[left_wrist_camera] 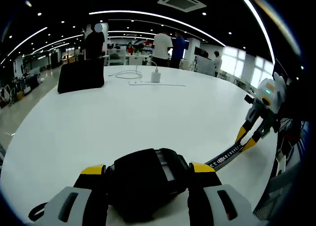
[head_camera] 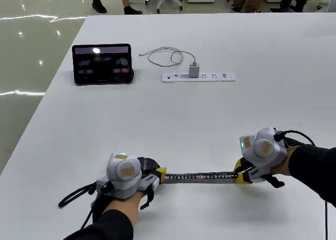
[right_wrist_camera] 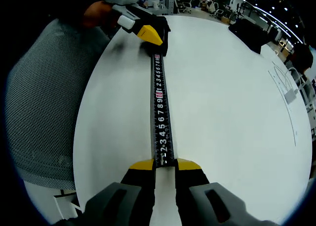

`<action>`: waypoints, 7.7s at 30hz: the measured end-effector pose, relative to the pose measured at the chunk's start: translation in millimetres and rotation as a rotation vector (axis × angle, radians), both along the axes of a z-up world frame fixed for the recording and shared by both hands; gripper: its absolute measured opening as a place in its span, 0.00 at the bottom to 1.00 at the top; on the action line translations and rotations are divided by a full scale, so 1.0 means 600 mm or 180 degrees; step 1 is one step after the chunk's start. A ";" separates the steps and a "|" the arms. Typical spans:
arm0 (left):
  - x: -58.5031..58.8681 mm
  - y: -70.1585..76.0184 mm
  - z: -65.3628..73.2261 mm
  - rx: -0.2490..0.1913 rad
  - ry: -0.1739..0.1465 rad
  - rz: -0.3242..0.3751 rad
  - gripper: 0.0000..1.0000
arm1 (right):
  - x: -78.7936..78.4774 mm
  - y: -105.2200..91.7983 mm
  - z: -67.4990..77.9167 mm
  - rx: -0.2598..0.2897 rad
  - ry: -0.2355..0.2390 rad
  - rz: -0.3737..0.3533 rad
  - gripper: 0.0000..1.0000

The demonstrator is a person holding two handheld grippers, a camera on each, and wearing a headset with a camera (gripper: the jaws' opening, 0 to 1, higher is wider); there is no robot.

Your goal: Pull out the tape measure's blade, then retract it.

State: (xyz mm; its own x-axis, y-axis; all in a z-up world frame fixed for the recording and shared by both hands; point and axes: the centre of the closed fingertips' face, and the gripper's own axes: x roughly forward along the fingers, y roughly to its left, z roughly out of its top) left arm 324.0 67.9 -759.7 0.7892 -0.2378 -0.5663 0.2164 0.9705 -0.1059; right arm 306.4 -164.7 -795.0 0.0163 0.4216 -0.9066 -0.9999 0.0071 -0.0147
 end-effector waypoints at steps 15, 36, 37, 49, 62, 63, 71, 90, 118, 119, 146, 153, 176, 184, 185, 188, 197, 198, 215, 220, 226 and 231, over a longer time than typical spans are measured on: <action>0.000 -0.001 -0.001 -0.0003 0.0005 -0.0026 0.61 | -0.001 0.016 0.000 0.0075 -0.0013 -0.0052 0.10; -0.001 -0.001 0.000 -0.0019 -0.0023 -0.0050 0.61 | -0.001 0.038 0.002 0.0096 0.0017 -0.0059 0.11; 0.000 -0.001 0.000 -0.0019 -0.0023 -0.0052 0.61 | 0.000 0.038 0.002 0.0100 0.0018 -0.0058 0.11; 0.000 -0.001 0.000 -0.0008 -0.0006 -0.0068 0.61 | 0.001 0.048 0.002 0.0143 0.0054 -0.0079 0.11; -0.001 -0.002 0.000 -0.0006 -0.0001 -0.0073 0.61 | -0.001 0.061 0.001 0.0139 0.0040 -0.0052 0.11; -0.001 -0.002 0.000 -0.0006 -0.0003 -0.0073 0.61 | -0.002 0.061 0.001 0.0141 0.0037 -0.0049 0.11; 0.000 -0.002 -0.001 -0.0008 0.0004 -0.0074 0.61 | 0.000 0.070 0.002 0.0172 0.0047 -0.0054 0.11; 0.000 -0.003 -0.002 -0.0006 0.0024 -0.0083 0.61 | -0.002 0.095 0.001 0.0188 0.0040 -0.0028 0.11; 0.001 -0.002 -0.002 -0.0005 0.0016 -0.0081 0.61 | -0.006 0.134 -0.001 0.0264 0.0045 -0.0057 0.11; 0.000 -0.002 -0.002 -0.0006 0.0019 -0.0077 0.61 | -0.006 0.136 -0.001 0.0269 0.0047 -0.0059 0.11; -0.001 -0.002 -0.003 -0.0021 0.0069 -0.0085 0.61 | 0.000 0.171 0.000 0.0444 0.0086 -0.0141 0.10; -0.002 -0.001 -0.002 -0.0034 0.0070 -0.0090 0.61 | -0.001 0.188 -0.002 0.0471 0.0089 -0.0154 0.10; -0.001 -0.002 -0.002 -0.0035 0.0069 -0.0111 0.61 | -0.005 0.225 -0.001 0.0504 0.0105 -0.0183 0.10; -0.002 -0.003 -0.003 -0.0032 0.0074 -0.0107 0.61 | -0.006 0.236 0.000 0.0522 0.0082 -0.0152 0.10; -0.002 -0.003 -0.003 -0.0033 0.0072 -0.0108 0.61 | -0.006 0.237 0.001 0.0517 0.0082 -0.0150 0.10; -0.002 -0.003 -0.003 -0.0033 0.0073 -0.0112 0.61 | -0.006 0.241 0.000 0.0515 0.0089 -0.0151 0.10; -0.002 -0.003 -0.003 -0.0033 0.0060 -0.0105 0.61 | -0.007 0.249 0.001 0.0526 0.0103 -0.0195 0.10; -0.002 -0.003 -0.003 -0.0033 0.0058 -0.0103 0.61 | -0.007 0.250 0.001 0.0522 0.0107 -0.0199 0.11; -0.001 -0.002 -0.002 -0.0046 0.0062 -0.0107 0.61 | -0.014 0.263 0.000 0.0679 0.0021 -0.0084 0.10; -0.001 -0.001 -0.001 -0.0089 0.0057 -0.0109 0.60 | -0.013 0.267 0.002 0.0751 0.0051 -0.0168 0.10; 0.000 0.000 -0.001 -0.0096 0.0052 -0.0119 0.60 | -0.011 0.274 0.002 0.0757 0.0073 -0.0179 0.10; 0.000 0.000 -0.001 -0.0114 0.0055 -0.0123 0.60 | -0.011 0.280 0.003 0.0752 0.0080 -0.0167 0.10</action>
